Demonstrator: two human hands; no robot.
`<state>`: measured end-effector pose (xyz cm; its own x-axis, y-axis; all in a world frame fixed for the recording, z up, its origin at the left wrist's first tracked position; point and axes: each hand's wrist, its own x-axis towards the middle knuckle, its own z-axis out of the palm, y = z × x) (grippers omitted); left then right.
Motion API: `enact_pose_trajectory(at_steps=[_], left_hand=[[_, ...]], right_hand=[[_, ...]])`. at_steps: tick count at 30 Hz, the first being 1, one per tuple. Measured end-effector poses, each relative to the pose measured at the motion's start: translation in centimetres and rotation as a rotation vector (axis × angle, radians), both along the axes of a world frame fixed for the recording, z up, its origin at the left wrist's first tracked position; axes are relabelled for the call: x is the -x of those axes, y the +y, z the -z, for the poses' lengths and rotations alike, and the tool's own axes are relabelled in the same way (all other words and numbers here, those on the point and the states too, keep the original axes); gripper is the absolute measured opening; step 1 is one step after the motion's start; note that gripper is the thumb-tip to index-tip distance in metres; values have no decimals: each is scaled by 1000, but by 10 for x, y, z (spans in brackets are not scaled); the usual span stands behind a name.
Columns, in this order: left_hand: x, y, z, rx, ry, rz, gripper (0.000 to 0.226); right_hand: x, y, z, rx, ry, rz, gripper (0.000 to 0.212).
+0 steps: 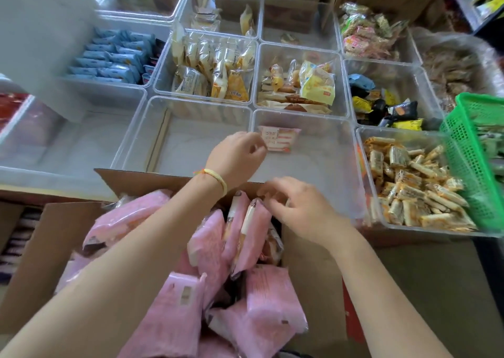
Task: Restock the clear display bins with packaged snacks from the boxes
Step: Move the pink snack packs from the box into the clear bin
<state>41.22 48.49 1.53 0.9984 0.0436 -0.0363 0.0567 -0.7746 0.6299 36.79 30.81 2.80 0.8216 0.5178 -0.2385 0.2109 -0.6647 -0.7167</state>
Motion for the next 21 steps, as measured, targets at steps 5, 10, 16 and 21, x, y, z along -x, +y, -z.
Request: enact_pose_trajectory(at_steps=[5,10,16,21], left_hand=[[37,8,8,80,8,9,20],[55,7,-1,290,54,-37,18],[58,-1,-21,1124,358,-91,41],[57,-14,-32,1324,440,125,40]], right_hand=[[12,14,32,42,126,24,26],[14,2,13,-175,99,95,27],[1,-25,-52,-1070,600,367,21],[-21,-21,-58,-1197,566,450,21]])
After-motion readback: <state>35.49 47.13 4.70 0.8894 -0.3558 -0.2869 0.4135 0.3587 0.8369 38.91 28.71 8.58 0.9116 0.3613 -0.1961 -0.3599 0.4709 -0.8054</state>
